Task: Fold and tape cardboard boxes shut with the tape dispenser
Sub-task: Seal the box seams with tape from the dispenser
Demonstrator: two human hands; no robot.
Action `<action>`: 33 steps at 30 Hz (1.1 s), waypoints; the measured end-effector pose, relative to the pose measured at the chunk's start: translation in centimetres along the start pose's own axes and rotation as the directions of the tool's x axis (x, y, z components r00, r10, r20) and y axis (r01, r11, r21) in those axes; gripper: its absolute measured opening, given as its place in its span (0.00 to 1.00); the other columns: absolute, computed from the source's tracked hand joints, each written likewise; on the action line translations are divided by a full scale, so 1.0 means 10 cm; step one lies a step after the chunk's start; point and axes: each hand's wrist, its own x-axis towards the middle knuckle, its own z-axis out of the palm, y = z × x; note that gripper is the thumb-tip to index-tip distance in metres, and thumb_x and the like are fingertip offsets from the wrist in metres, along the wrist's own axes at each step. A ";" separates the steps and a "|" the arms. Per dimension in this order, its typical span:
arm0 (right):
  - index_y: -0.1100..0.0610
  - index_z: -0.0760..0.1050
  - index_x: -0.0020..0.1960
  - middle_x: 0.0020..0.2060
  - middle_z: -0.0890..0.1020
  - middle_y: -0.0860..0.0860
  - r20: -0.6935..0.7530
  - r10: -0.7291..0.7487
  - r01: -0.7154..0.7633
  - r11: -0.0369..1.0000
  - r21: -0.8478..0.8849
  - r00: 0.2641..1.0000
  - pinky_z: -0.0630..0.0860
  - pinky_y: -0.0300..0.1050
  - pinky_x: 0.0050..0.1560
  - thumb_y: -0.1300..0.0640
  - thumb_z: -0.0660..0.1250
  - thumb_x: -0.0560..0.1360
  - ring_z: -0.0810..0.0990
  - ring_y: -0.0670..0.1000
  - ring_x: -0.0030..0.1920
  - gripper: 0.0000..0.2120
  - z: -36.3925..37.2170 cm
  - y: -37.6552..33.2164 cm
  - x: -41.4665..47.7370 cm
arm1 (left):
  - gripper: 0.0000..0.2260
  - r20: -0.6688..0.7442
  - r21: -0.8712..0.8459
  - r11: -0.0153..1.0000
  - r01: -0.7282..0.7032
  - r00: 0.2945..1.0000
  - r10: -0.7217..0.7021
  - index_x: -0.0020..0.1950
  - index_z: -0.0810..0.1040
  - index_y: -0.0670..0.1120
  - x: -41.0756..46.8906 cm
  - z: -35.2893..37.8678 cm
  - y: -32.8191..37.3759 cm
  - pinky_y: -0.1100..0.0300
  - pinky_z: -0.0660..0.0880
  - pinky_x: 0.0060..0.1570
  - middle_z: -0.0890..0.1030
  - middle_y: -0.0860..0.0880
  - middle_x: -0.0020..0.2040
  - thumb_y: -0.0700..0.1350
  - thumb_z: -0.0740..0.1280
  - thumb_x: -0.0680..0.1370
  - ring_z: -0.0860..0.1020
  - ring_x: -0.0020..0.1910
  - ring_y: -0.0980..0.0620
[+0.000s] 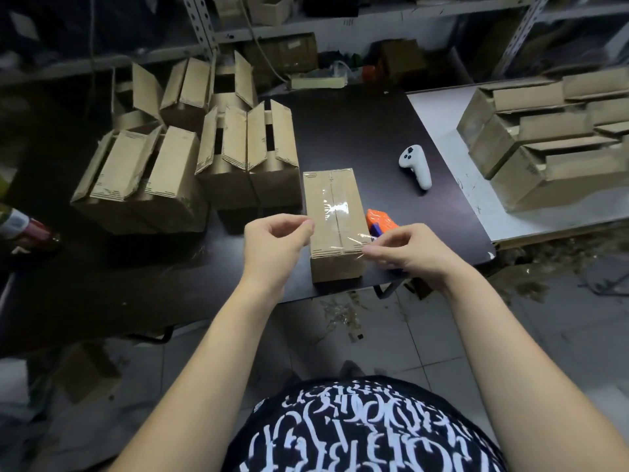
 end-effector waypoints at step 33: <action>0.61 0.85 0.43 0.39 0.81 0.57 -0.223 0.208 -0.227 0.972 -0.061 0.952 0.73 0.49 0.41 0.46 0.73 0.78 0.75 0.53 0.41 0.17 -0.10 0.19 0.20 | 0.05 -0.167 -0.002 0.962 0.273 0.948 -0.270 0.52 0.87 0.44 0.07 0.20 -0.46 0.62 0.74 0.48 0.82 0.60 0.39 0.42 0.73 0.79 0.78 0.44 0.63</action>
